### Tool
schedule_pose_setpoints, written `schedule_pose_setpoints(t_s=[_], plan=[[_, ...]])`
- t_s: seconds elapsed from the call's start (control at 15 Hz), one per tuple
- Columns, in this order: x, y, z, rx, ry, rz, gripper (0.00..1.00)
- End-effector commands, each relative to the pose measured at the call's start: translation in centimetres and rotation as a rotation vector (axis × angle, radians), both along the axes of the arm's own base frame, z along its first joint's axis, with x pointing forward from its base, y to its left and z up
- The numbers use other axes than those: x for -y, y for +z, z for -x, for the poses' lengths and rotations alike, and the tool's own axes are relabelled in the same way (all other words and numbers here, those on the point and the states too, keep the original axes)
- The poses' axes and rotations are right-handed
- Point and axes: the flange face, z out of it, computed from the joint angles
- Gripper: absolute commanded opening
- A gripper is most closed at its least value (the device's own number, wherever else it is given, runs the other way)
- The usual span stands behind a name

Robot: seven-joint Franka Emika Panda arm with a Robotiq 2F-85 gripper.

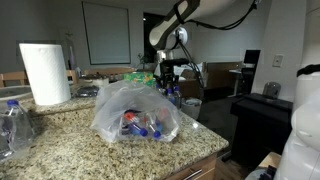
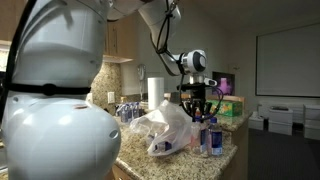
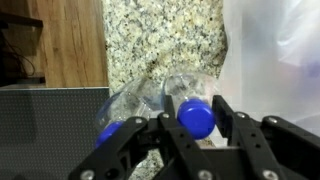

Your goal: Put the bottles in the plastic bag

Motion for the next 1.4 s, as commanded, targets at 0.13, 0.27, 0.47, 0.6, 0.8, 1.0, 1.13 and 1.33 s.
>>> schedule_pose_setpoints(t_s=[0.13, 0.27, 0.47, 0.6, 0.8, 1.0, 1.13, 1.33], plan=[[0.2, 1.1, -0.2, -0.014, 0.026, -0.026, 0.11], [0.2, 1.9, -0.2, 0.002, 0.027, -0.016, 0.12], [-0.3, 3.4, -0.1, 0.029, 0.041, -0.030, 0.12], [-1.3, 5.4, 0.2, 0.070, 0.046, -0.030, 0.12], [-3.6, 10.7, 0.4, 0.155, 0.072, -0.036, 0.11], [-5.8, 16.8, 1.1, 0.264, 0.091, -0.014, 0.11], [-7.6, 21.0, 2.1, 0.337, 0.099, 0.005, 0.11], [-11.0, 25.1, 4.9, 0.387, 0.143, 0.024, 0.11]])
